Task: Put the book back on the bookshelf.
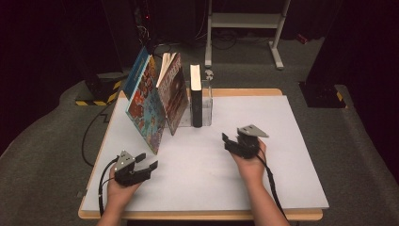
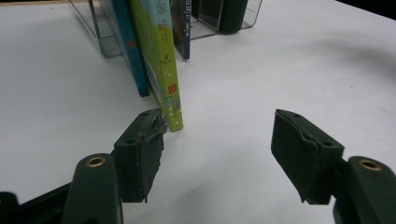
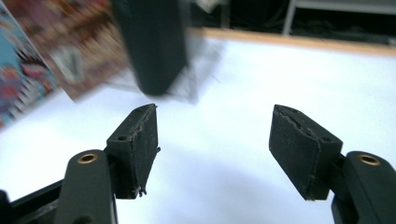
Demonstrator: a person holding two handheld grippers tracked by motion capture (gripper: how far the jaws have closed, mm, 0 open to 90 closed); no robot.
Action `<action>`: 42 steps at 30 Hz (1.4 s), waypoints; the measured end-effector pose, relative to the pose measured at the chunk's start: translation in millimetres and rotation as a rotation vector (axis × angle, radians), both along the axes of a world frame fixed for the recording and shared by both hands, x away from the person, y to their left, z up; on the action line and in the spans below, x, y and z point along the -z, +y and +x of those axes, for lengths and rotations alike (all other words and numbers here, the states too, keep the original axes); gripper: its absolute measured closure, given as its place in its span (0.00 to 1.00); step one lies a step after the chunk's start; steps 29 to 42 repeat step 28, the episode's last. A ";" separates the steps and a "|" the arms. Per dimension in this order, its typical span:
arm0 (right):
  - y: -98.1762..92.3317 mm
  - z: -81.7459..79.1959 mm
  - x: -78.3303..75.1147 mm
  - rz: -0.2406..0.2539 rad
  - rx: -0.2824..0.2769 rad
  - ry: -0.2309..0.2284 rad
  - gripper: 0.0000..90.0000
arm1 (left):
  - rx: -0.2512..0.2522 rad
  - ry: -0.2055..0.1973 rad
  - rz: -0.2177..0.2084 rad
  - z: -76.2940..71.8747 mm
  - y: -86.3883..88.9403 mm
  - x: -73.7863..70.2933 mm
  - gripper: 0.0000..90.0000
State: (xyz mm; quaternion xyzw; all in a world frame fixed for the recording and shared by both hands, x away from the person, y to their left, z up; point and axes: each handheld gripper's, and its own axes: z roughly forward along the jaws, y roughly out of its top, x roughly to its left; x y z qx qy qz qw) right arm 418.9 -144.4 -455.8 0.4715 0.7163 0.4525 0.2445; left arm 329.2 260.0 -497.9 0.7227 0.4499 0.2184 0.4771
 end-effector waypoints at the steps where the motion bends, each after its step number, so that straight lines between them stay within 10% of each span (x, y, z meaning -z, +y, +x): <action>1: -12.0 -5.9 4.5 -0.006 0.015 0.005 0.35 | -0.001 -0.001 0.001 0.0 0.0 -0.3 0.38; 6: -77.0 -37.0 20.6 -0.010 0.091 0.027 0.33 | -0.006 -0.003 0.024 0.0 1.4 -1.0 0.38; 9: -116.7 -53.8 22.2 -0.027 0.150 0.028 0.31 | -0.095 -0.034 0.132 2.4 19.4 -4.9 0.35; 14: -157.8 -71.5 27.5 -0.051 0.225 0.017 0.30 | -0.169 -0.003 0.038 -3.4 46.4 -3.0 0.35; 42: -147.4 -68.7 29.9 -0.055 0.200 0.032 0.26 | -0.159 -0.007 0.040 -6.1 45.2 -4.4 0.35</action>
